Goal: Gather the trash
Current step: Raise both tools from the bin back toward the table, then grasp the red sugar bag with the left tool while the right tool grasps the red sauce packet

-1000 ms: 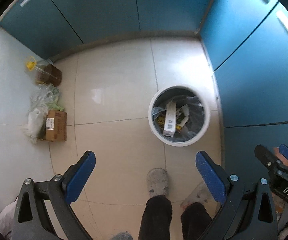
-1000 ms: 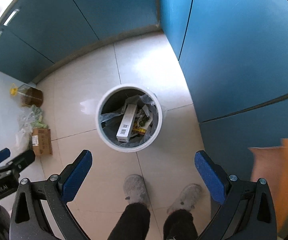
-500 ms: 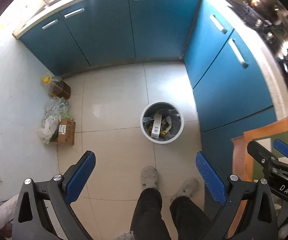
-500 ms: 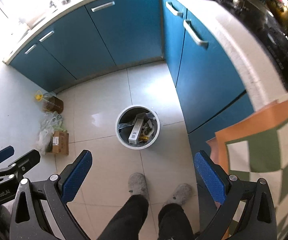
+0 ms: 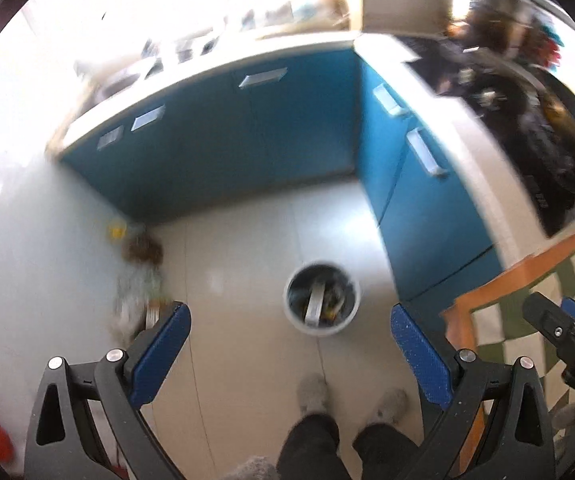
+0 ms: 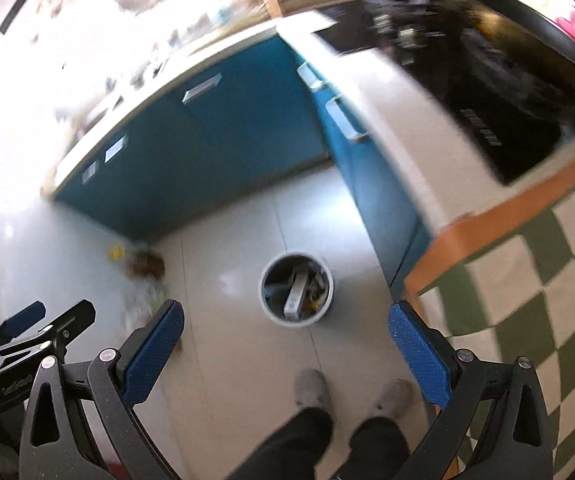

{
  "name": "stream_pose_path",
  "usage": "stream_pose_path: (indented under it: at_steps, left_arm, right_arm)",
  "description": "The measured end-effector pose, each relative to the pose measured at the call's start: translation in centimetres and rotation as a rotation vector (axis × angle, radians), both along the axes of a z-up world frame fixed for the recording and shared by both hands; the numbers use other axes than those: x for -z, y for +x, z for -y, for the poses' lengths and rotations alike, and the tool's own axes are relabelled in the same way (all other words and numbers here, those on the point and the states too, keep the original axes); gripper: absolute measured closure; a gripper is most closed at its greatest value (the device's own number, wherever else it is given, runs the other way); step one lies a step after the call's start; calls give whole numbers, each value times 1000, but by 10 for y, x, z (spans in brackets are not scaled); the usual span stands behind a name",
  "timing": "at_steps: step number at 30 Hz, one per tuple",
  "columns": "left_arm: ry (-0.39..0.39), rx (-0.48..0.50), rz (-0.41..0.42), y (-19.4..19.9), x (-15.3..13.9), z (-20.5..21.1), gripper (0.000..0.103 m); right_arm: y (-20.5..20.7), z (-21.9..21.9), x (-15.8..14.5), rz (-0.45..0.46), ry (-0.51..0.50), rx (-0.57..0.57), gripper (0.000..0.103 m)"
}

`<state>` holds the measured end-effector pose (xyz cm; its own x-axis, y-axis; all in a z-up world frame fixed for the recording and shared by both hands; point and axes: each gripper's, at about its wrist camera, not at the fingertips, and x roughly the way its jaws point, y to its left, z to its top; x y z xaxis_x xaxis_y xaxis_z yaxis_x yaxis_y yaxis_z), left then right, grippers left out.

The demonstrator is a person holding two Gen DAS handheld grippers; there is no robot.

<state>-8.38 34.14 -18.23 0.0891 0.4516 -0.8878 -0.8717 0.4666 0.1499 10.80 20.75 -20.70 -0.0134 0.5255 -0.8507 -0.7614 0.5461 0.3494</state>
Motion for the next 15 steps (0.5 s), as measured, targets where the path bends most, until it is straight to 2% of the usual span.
stream_pose_path:
  at_steps: [2, 5, 8, 9, 10, 12, 15]
  left_arm:
    - [51, 78, -3, 45, -13, 14, 1]
    - [21, 226, 13, 117, -18, 41, 1]
    - [5, 376, -10, 199, -11, 82, 1]
    - [-7, 415, -12, 222, -8, 93, 1]
    - [-20, 469, -21, 255, 2, 114, 1]
    - [-38, 534, -47, 294, 16, 139, 1]
    - [-54, 624, -110, 351, 48, 182, 1]
  right_arm:
    - [35, 31, -9, 2, 19, 99, 0]
    - [92, 91, -11, 12, 15, 274, 0]
    - [156, 164, 0, 30, -46, 481, 0]
    - [182, 199, 10, 34, -86, 575, 0]
    - [198, 222, 18, 32, -114, 633, 0]
    - [239, 272, 44, 29, -202, 755, 0]
    - [281, 329, 86, 3, -312, 884, 0]
